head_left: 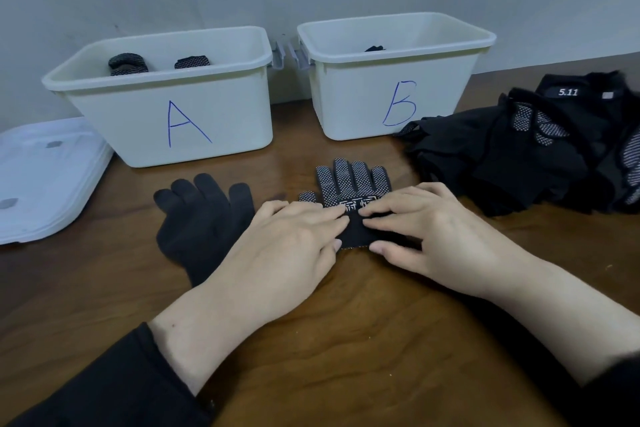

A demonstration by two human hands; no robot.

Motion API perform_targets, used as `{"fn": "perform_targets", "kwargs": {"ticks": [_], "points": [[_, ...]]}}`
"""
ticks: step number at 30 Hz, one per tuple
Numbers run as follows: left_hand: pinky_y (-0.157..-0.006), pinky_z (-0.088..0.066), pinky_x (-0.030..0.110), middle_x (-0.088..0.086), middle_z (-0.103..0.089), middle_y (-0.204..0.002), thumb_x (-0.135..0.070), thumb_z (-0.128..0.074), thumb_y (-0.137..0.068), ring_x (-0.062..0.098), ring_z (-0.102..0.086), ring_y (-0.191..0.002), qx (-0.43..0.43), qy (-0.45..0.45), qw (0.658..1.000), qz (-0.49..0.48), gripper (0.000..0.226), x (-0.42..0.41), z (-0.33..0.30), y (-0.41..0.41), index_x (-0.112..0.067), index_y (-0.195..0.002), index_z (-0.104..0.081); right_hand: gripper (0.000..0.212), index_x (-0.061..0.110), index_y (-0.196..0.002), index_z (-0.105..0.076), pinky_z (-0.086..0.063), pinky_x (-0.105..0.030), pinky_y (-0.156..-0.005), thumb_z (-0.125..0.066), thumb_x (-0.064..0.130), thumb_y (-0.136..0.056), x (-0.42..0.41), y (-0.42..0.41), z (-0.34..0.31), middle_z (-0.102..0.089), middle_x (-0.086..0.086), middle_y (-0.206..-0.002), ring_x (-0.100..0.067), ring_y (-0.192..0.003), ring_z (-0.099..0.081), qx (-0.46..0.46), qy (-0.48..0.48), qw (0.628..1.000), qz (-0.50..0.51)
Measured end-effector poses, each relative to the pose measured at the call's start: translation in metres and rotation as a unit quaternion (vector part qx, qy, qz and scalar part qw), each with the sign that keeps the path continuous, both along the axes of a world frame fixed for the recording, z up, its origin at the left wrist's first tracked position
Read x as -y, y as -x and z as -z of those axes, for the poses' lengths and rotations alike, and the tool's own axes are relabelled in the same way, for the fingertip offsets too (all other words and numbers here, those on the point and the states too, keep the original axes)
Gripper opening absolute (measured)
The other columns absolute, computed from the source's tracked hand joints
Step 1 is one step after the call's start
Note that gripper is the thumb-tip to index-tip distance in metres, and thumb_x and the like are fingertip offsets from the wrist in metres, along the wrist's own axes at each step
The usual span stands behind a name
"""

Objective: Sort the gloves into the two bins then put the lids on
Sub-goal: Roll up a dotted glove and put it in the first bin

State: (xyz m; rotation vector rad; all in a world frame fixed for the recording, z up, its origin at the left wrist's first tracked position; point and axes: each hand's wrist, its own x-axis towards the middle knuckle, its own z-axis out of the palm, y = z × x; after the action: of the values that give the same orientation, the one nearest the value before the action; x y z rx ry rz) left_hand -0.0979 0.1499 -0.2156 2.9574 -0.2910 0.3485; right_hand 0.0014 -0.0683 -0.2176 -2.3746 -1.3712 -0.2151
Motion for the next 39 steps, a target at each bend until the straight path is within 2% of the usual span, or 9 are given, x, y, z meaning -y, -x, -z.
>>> {"fn": "perform_targets", "kwargs": {"ticks": [4,6,13,17,21,24,30,35,39], "points": [[-0.121,-0.015,0.033,-0.023,-0.026,-0.158,-0.059,-0.027,-0.101,0.002,-0.022,-0.147,-0.060,-0.011,0.998,-0.011,0.057,0.002,-0.009,0.001,-0.036,-0.153,-0.032,0.049,0.037,-0.135,-0.062,-0.025,-0.030,-0.120,-0.071,0.048,-0.089,0.010,-0.007,-0.004,-0.052,0.030,-0.141,0.012,-0.135,-0.038,-0.123,-0.006,0.992,0.006],[-0.122,-0.013,0.032,-0.023,-0.024,-0.159,-0.060,-0.031,-0.100,0.001,-0.018,-0.148,-0.058,-0.010,0.998,-0.014,0.061,0.005,-0.010,0.000,-0.036,-0.155,-0.026,0.050,0.041,-0.138,-0.058,-0.022,-0.031,-0.122,-0.071,0.044,-0.090,0.011,-0.009,-0.005,-0.050,0.033,-0.141,0.012,-0.137,-0.034,-0.139,0.001,0.990,0.012],[-0.115,-0.020,0.032,-0.017,-0.043,-0.151,-0.053,-0.045,-0.100,0.008,-0.033,-0.140,-0.014,0.023,0.999,-0.025,0.056,0.011,-0.004,-0.003,-0.032,-0.151,-0.038,0.041,0.029,-0.131,-0.065,-0.037,-0.044,-0.110,-0.053,0.044,-0.094,-0.003,-0.003,0.002,-0.062,0.022,-0.133,0.002,-0.128,-0.050,-0.062,-0.017,0.997,0.039],[-0.098,-0.039,0.037,-0.013,-0.067,-0.122,-0.040,-0.060,-0.095,0.016,-0.057,-0.115,0.029,0.015,0.999,-0.039,0.033,0.017,-0.003,-0.008,-0.028,-0.126,-0.064,0.032,0.033,-0.126,-0.066,-0.033,-0.040,-0.111,-0.052,0.038,-0.098,-0.004,0.002,-0.002,-0.066,0.022,-0.125,0.002,-0.124,-0.051,-0.045,-0.021,0.998,0.045],[-0.087,-0.042,0.034,-0.011,-0.073,-0.099,-0.038,-0.055,-0.096,0.014,-0.063,-0.099,0.051,0.016,0.997,-0.048,0.022,0.012,-0.003,-0.004,-0.028,-0.105,-0.071,0.024,0.036,-0.123,-0.064,-0.037,-0.038,-0.107,-0.056,0.032,-0.102,-0.001,0.004,-0.008,-0.067,0.023,-0.114,0.000,-0.114,-0.055,-0.048,-0.016,0.998,0.023],[-0.088,-0.043,0.033,-0.011,-0.072,-0.099,-0.045,-0.044,-0.097,0.013,-0.063,-0.099,0.031,0.037,0.998,-0.037,0.033,0.007,-0.007,0.001,-0.029,-0.109,-0.070,0.022,0.035,-0.120,-0.067,-0.046,-0.036,-0.096,-0.056,0.035,-0.101,0.001,0.004,-0.011,-0.068,0.021,-0.101,-0.005,-0.102,-0.060,-0.077,-0.027,0.997,0.002],[-0.086,-0.047,0.028,-0.013,-0.068,-0.091,-0.048,-0.054,-0.097,0.006,-0.059,-0.088,0.012,0.159,0.985,-0.071,0.023,0.005,-0.015,-0.005,-0.039,-0.114,-0.066,0.012,0.038,-0.102,-0.067,-0.051,-0.042,-0.081,-0.056,0.042,-0.098,0.002,0.000,-0.011,-0.065,0.005,-0.086,-0.015,-0.083,-0.062,-0.168,-0.082,0.982,0.035],[-0.081,-0.052,0.022,-0.021,-0.071,-0.092,-0.041,-0.065,-0.092,-0.004,-0.064,-0.090,-0.034,0.292,0.950,-0.108,0.012,0.001,-0.019,-0.017,-0.037,-0.103,-0.067,0.007,0.035,-0.098,-0.069,-0.051,-0.046,-0.089,-0.062,0.032,-0.098,-0.008,-0.006,-0.011,-0.075,0.006,-0.092,-0.029,-0.091,-0.065,-0.259,-0.150,0.952,0.060],[-0.064,-0.042,0.011,-0.020,-0.070,-0.088,-0.040,-0.068,-0.090,-0.003,-0.062,-0.081,-0.031,0.303,0.945,-0.122,0.014,0.002,-0.019,-0.022,-0.040,-0.103,-0.063,0.008,0.031,-0.103,-0.067,-0.053,-0.037,-0.093,-0.067,0.028,-0.096,-0.016,-0.013,-0.007,-0.075,0.018,-0.097,-0.021,-0.093,-0.069,-0.272,-0.189,0.941,0.071]]}}
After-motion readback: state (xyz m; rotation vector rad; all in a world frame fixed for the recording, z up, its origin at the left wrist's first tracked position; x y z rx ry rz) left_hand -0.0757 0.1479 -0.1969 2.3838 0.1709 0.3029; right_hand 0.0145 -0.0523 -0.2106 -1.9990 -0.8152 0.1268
